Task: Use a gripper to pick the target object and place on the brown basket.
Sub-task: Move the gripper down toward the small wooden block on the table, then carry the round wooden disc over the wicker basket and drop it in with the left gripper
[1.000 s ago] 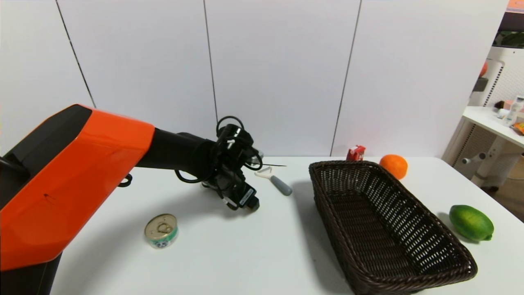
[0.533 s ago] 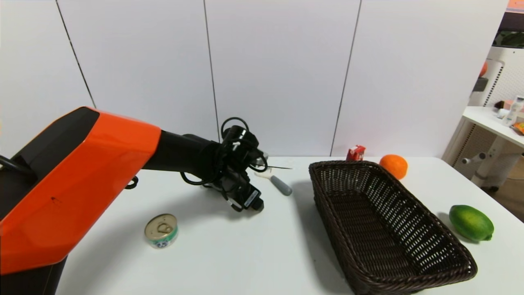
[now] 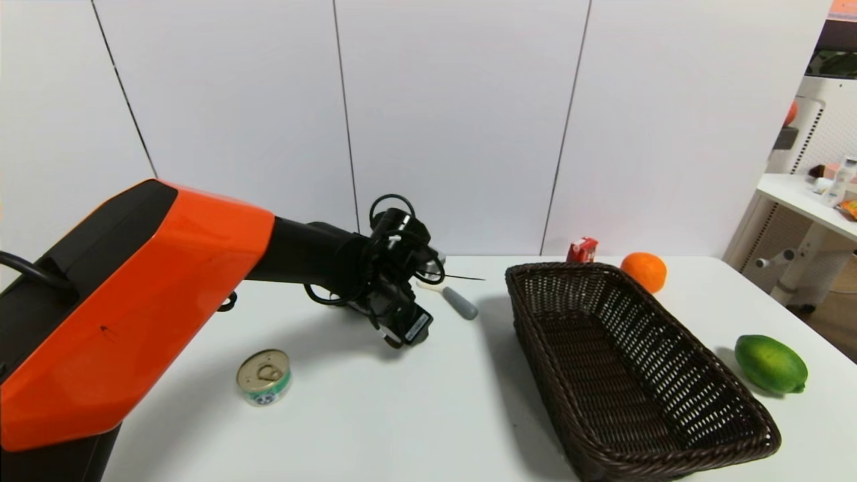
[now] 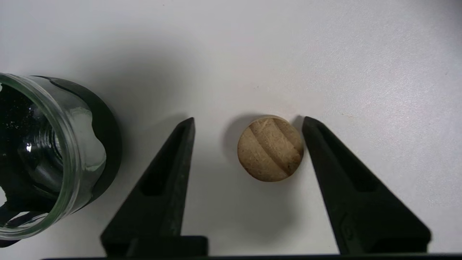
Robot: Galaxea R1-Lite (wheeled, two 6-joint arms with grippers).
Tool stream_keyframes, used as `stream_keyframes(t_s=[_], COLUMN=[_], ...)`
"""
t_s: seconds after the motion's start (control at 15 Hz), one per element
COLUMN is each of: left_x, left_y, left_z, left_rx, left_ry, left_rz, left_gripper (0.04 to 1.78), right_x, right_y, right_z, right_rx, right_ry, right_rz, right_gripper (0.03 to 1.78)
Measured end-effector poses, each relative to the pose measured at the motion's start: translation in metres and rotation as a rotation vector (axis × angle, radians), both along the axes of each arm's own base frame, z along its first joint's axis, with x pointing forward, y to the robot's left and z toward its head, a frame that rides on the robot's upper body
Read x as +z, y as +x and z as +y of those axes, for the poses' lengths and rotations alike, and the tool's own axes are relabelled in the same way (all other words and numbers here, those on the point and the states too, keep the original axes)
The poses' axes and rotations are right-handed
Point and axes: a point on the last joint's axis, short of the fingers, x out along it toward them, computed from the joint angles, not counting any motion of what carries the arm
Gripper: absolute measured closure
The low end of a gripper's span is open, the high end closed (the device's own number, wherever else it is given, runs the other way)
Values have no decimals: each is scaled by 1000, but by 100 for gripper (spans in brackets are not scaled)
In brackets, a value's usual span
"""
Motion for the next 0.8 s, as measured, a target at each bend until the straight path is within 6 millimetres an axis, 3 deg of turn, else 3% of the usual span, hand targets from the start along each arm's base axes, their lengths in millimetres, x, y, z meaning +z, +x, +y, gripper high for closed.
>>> stream_keyframes(t_s=[0.13,0.2,0.53,0.8], left_x=[1,2,17,56], left_y=[-2,-4,-6,-4], left_z=[1,3,3,-10], left_rx=[-1,-1,0,-29], left_ry=[10,18,-8,-106], left_rz=[13,25,-7,-132], left_gripper=[104,128,131,131], right_x=[0,0,0,0], right_y=[0,0,0,0], right_z=[0,0,0,0], right_rx=[0,0,0,0], right_ry=[0,0,0,0], right_rz=[0,0,0,0], right_gripper=[11,11,11,11])
